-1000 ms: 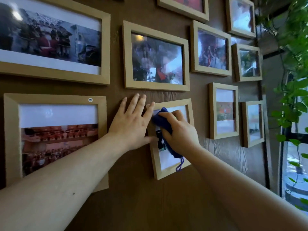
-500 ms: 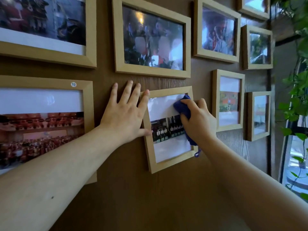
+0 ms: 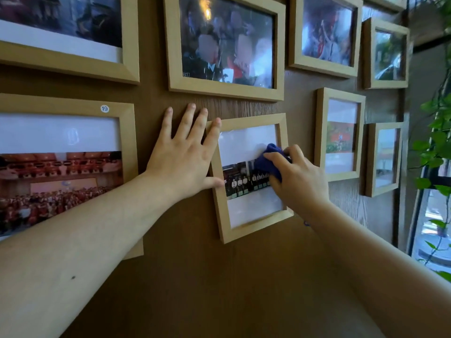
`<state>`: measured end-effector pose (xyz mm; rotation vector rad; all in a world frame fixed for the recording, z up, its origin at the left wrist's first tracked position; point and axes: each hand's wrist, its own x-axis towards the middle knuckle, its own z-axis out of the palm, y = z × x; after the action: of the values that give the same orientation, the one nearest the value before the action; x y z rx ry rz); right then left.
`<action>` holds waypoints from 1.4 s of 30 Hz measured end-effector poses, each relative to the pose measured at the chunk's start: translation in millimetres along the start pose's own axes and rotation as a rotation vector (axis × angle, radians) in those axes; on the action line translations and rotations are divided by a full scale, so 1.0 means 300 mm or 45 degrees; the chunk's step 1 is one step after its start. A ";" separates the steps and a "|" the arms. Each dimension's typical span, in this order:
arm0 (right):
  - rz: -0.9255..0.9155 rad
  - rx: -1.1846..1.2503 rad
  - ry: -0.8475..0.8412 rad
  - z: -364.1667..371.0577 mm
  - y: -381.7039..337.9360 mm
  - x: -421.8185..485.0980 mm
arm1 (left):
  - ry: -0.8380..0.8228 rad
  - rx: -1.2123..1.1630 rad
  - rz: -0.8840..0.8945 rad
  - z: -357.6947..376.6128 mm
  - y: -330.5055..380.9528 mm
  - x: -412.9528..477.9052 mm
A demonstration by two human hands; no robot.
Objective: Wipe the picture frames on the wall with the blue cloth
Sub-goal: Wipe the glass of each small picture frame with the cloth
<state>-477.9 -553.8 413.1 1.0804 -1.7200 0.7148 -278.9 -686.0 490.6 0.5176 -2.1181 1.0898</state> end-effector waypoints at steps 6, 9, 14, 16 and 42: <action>-0.319 0.131 -0.064 0.017 -0.142 -0.057 | 0.001 -0.007 -0.001 -0.003 0.002 -0.001; -0.313 0.078 -0.051 0.026 -0.129 -0.065 | -0.002 -0.005 -0.005 -0.006 0.004 -0.001; -0.027 -0.005 -0.029 0.022 0.007 -0.095 | -0.015 -0.017 -0.006 -0.006 0.006 -0.001; -0.010 0.011 -0.057 0.020 0.015 -0.112 | -0.013 -0.017 -0.010 -0.005 0.007 -0.001; -0.207 0.032 -0.203 -0.053 0.108 -0.184 | -0.073 0.101 0.068 -0.063 0.042 0.021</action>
<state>-491.7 -507.5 368.4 1.3082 -1.7360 0.5615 -283.6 -663.5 496.0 0.5381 -2.1558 1.2068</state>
